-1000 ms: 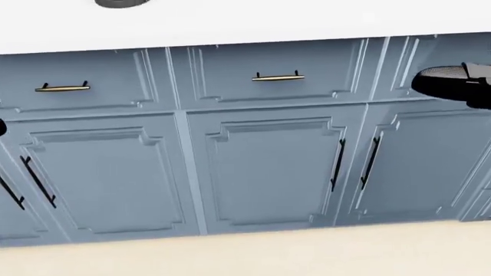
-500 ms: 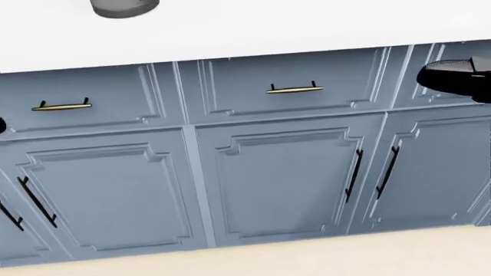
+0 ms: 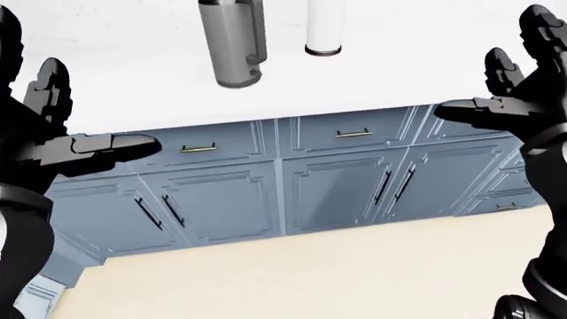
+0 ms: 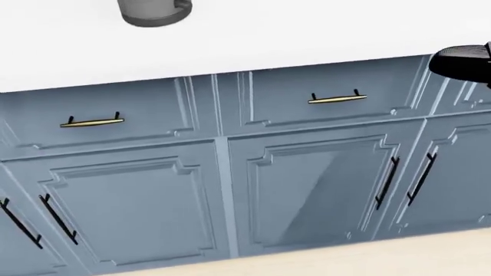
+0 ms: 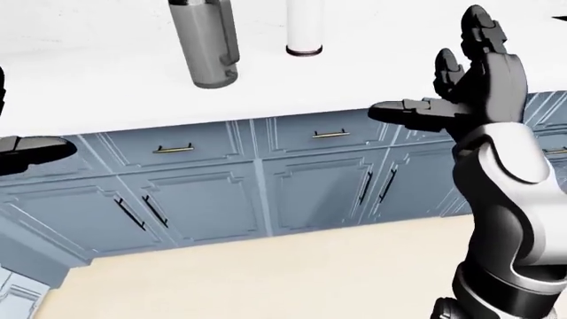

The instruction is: Press the button to open the lid of the electric kettle.

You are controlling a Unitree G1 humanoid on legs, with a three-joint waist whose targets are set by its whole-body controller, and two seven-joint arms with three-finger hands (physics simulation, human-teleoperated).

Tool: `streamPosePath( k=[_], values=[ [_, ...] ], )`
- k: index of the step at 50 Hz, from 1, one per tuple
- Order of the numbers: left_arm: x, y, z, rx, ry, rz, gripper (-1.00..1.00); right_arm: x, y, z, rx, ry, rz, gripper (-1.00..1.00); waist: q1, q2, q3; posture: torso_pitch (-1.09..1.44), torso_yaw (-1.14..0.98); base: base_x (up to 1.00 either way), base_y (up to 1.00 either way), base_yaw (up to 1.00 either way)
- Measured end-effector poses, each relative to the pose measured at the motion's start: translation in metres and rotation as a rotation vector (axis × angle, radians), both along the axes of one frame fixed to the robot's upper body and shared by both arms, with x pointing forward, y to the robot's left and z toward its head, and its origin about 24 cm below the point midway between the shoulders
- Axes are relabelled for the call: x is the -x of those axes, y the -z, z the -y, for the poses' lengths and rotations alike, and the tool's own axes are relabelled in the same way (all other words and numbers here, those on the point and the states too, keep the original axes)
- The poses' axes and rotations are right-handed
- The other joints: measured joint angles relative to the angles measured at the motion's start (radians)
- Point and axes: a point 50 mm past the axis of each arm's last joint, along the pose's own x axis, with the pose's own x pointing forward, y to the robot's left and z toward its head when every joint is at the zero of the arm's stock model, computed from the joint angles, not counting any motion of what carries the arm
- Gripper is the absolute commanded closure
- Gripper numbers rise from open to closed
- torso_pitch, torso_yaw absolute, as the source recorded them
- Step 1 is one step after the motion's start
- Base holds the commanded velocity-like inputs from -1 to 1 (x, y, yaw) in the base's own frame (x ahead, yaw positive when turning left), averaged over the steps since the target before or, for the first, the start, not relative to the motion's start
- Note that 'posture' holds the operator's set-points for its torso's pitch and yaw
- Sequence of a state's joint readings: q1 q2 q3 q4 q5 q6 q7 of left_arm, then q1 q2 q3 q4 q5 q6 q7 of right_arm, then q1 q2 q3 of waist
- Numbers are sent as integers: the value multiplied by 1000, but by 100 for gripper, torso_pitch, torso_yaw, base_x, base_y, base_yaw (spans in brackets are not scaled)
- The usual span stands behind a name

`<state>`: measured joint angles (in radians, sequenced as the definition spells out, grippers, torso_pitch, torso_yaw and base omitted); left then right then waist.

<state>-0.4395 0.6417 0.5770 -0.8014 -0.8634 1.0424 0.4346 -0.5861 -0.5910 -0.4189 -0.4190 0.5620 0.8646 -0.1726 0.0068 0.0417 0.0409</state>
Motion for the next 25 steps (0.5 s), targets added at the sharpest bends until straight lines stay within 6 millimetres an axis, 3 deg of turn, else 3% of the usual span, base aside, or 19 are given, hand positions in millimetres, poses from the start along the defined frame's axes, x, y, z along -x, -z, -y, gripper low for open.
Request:
streamPosePath(
  k=[7,8,9,12,14,18,20,25],
  values=[
    [2,-2,2,-8,13,20,-100,6,-8,2,8,24,56,-100,-2,-80,8,0,0,2,35,0],
    [2,-2,3,-7,17,20,-100,6,-8,3,9,25,56,-100,-4,-82,8,0,0,2,33,0],
    [1,0,5,-6,27,13,-100,6,-6,4,5,31,50,-100,-13,-68,14,0,0,2,30,0],
    [-2,3,9,-15,56,-18,-100,2,4,8,-14,48,-2,-100,-19,-77,6,0,0,2,31,0],
    [-1,0,9,-23,55,-7,-100,1,4,8,-12,48,-4,-100,-16,-70,-3,0,0,2,30,0],
    [3,-7,8,-29,41,37,-100,4,-3,6,0,41,40,-100,-20,-5,11,0,0,2,29,0],
    [4,-7,7,-29,37,39,-100,4,-4,5,1,37,45,-100,-18,40,1,0,0,2,30,0],
    [0,-1,3,-17,11,-4,-100,-1,8,-2,-1,-5,-10,-100,-6,7,10,0,0,2,29,0]
  ],
)
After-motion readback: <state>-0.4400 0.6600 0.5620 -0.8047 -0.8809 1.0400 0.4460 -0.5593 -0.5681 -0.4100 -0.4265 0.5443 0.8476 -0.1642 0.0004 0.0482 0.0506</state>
